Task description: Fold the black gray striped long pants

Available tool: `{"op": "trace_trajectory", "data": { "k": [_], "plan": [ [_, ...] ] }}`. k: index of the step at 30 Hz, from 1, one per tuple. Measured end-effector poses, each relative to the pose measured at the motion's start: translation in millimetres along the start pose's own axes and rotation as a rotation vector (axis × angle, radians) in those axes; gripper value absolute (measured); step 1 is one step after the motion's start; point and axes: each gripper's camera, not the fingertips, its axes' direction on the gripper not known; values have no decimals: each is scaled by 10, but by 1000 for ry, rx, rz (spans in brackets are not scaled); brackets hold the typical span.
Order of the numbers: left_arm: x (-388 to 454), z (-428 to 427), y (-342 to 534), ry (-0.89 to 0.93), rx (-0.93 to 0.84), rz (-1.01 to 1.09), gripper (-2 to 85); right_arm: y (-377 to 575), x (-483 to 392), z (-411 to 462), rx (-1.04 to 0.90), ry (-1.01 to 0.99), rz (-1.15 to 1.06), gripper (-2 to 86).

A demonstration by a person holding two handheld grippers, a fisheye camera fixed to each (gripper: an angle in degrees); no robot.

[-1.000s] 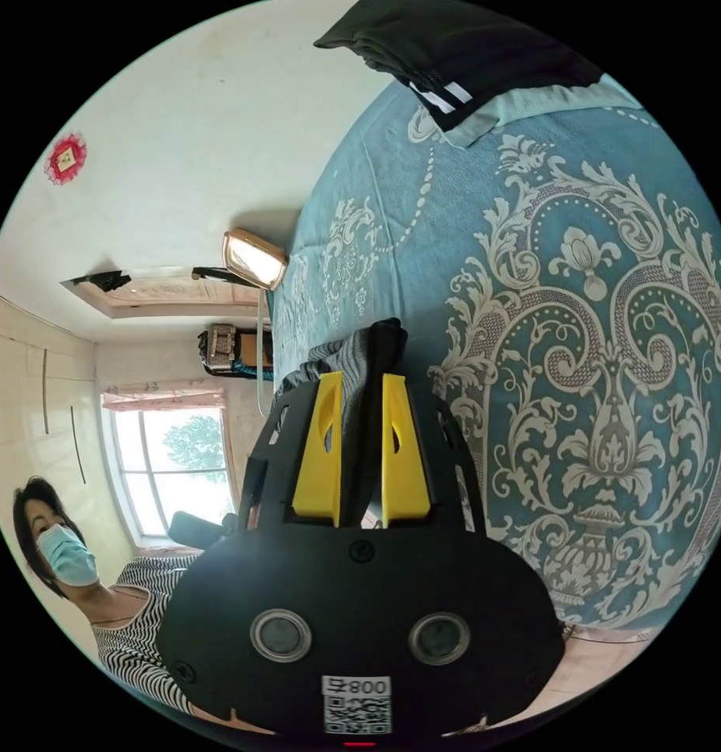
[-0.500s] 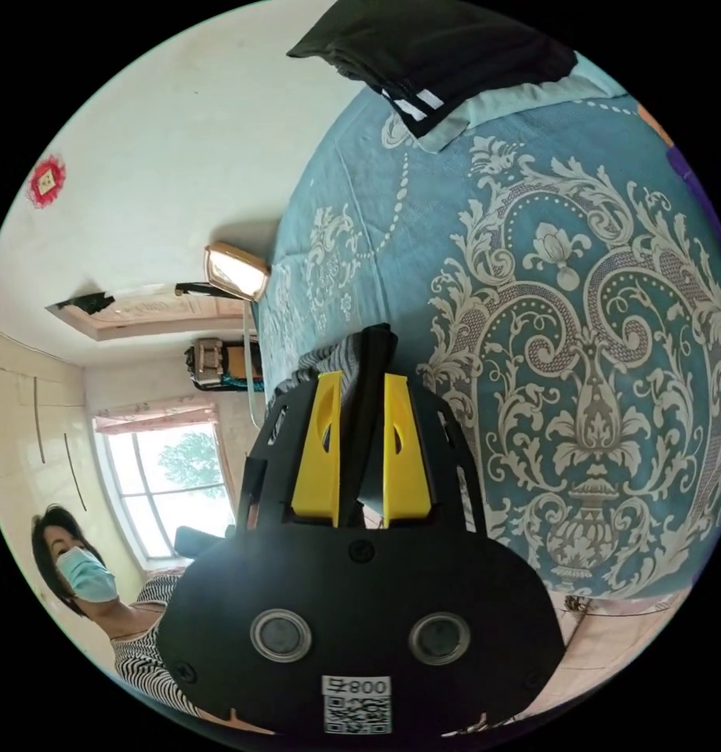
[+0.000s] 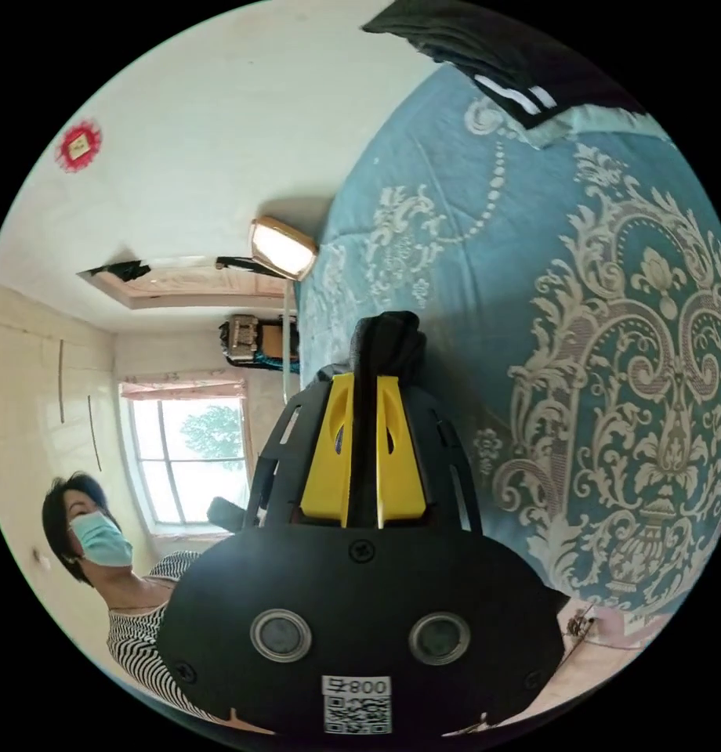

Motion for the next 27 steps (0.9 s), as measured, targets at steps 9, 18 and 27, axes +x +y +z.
{"op": "trace_trajectory", "data": {
  "k": [9, 18, 27],
  "plan": [
    [-1011, -1368, 1334, 63, 397, -247, 10, -30, -1950, 687, -65, -140, -275, 37],
    [-1983, -2177, 2809, -141, 562, -504, 9, -207, -3490, 2300, -231, -38, -379, 24],
    [-2809, -2252, 3755, -165, 585, -671, 10, -318, -4135, 3363, -331, 78, -277, 19]
  ]
}}
